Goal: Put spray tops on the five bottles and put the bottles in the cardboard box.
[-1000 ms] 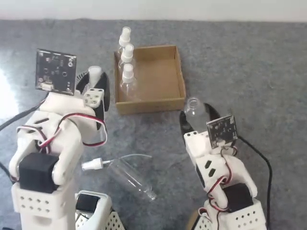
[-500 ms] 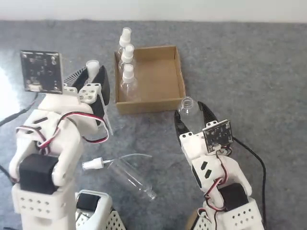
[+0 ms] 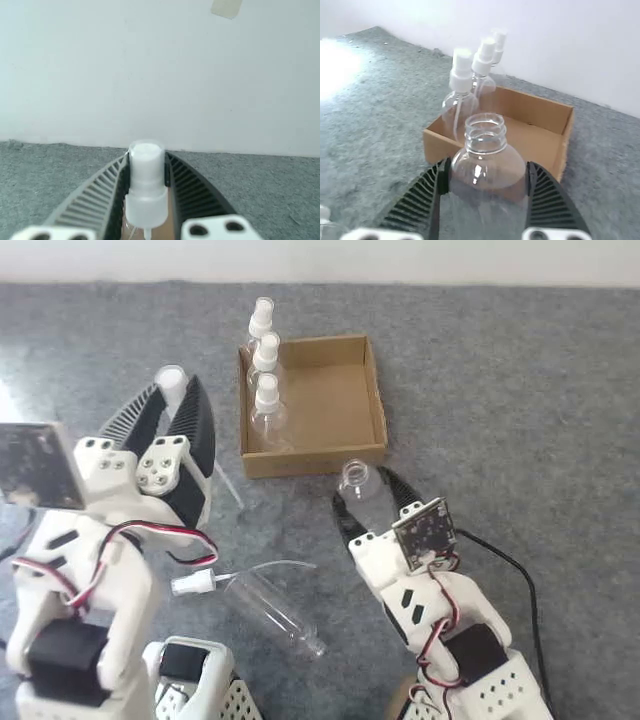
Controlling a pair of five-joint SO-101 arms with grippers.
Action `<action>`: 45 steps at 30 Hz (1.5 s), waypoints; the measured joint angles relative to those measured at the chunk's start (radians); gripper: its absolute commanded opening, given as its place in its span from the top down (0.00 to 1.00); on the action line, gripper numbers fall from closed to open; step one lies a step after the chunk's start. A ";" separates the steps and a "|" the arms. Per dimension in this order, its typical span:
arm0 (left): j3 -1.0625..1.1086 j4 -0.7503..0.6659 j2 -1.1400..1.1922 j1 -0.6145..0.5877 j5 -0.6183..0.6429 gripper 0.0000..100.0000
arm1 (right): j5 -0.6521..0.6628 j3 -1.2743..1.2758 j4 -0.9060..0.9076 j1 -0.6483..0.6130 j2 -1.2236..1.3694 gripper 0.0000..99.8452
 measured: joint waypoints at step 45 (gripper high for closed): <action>0.439 -0.227 -0.463 0.160 0.054 0.99 | 0.109 0.129 -0.163 -0.230 0.002 0.90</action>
